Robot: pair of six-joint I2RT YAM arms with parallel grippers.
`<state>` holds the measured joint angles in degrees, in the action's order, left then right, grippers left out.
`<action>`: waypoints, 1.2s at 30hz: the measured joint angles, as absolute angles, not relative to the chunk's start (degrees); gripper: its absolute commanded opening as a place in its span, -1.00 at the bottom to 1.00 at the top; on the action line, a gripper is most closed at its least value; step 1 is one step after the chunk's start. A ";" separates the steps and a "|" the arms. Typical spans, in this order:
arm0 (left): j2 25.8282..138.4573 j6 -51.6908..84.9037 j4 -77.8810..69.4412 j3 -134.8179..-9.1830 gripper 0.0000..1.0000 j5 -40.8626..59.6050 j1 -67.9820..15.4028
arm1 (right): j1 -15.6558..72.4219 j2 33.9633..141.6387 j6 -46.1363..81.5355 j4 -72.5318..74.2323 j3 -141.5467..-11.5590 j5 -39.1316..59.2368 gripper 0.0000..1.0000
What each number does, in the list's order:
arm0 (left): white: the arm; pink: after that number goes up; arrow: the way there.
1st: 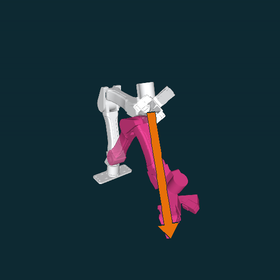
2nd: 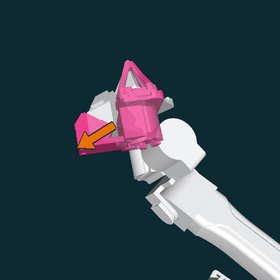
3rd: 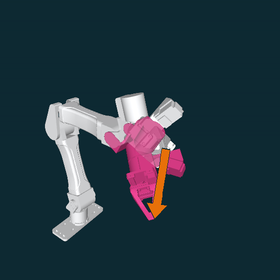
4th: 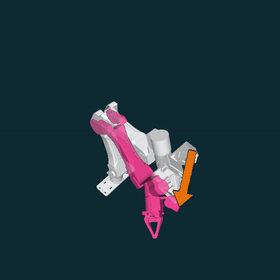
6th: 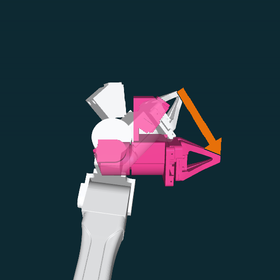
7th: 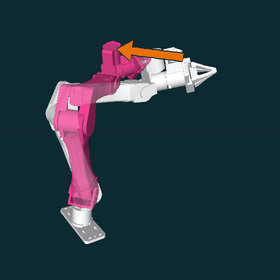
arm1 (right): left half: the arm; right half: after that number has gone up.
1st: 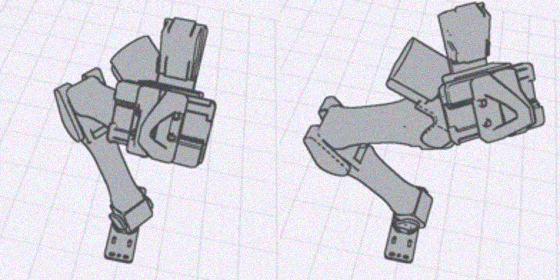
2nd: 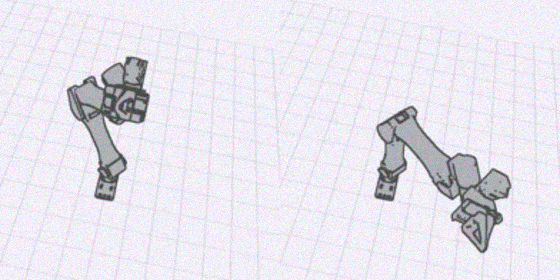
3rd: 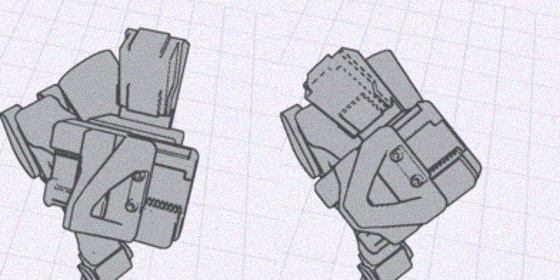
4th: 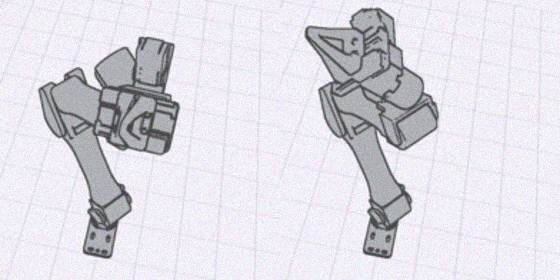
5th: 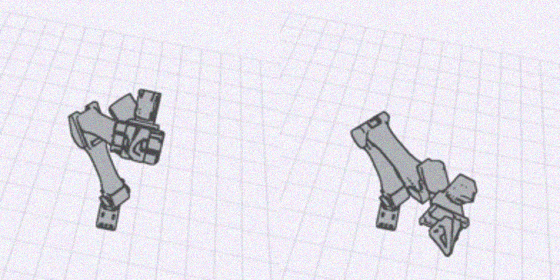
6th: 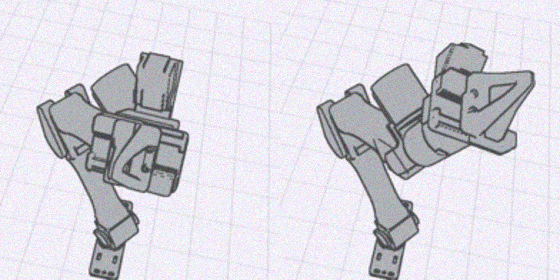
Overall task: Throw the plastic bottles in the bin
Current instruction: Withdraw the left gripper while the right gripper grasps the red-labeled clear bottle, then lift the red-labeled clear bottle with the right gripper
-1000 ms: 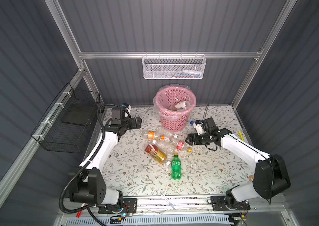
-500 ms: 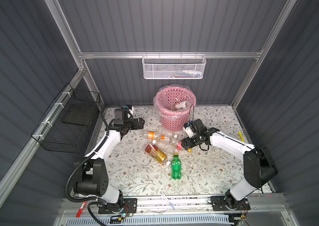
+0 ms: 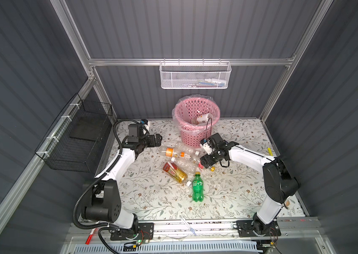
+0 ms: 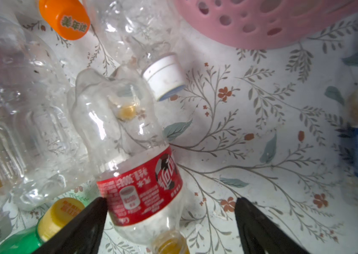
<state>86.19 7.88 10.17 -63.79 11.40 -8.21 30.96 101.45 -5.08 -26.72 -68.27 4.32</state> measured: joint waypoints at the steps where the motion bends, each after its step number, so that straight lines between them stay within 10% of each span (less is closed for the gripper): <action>1: 86.19 7.88 10.17 -63.77 0.99 11.40 -8.21 | 31.24 101.75 -5.19 -26.65 -68.27 4.32 0.84; 21: 86.19 7.90 10.17 -63.79 0.99 11.44 -8.21 | 33.34 106.39 -4.10 -24.05 -67.75 5.34 0.24; 36: 86.19 9.28 10.17 -63.77 0.99 11.81 -8.21 | 29.04 78.89 12.64 -15.07 -45.01 6.07 0.12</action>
